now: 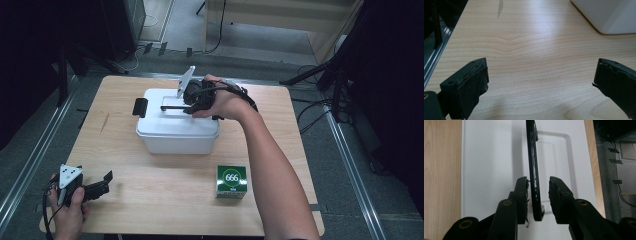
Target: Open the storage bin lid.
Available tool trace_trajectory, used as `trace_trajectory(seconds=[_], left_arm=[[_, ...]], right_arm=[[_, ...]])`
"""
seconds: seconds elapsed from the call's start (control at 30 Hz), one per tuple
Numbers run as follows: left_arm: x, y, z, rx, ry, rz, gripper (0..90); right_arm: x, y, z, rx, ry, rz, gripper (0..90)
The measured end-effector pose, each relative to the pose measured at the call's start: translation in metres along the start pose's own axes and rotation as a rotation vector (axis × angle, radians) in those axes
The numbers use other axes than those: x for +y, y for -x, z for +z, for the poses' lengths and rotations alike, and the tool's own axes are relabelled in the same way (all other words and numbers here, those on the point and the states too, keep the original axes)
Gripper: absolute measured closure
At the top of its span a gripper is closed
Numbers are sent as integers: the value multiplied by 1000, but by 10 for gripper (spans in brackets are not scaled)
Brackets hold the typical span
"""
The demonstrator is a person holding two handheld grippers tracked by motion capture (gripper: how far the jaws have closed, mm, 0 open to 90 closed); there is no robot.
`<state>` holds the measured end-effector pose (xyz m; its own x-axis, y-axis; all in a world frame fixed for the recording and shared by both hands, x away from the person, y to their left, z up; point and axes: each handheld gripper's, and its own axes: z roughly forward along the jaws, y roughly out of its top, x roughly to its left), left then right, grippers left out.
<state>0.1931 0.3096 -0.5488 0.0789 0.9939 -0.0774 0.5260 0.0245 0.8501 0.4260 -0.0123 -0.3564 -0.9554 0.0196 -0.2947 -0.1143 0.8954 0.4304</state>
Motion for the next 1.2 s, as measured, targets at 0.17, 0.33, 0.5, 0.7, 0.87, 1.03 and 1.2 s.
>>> trace_trajectory(seconds=[0.17, 0.33, 0.5, 0.7, 0.87, 1.03, 1.2], left_arm=[[0, -1, 0, -4, 1, -8, 2], [0, 0, 0, -5, 0, -3, 2], [0, -1, 0, -8, 1, -9, 1], [0, 0, 0, -9, -1, -4, 2], [0, -1, 0, -13, -2, -7, 2], [0, -1, 0, -13, -2, -6, 2], [0, -1, 0, -13, -3, -4, 2]], right_arm=[[3, 1, 4, -13, -15, -9, 765], [2, 1, 8, -43, -28, -15, 794], [3, 2, 8, -30, -31, -19, 838], [4, 1, 7, -30, -44, -34, 849], [5, 3, 5, -38, -15, -34, 854], [5, 3, -1, -49, -8, -36, 855], [4, 5, -11, -64, 21, -30, 855]])
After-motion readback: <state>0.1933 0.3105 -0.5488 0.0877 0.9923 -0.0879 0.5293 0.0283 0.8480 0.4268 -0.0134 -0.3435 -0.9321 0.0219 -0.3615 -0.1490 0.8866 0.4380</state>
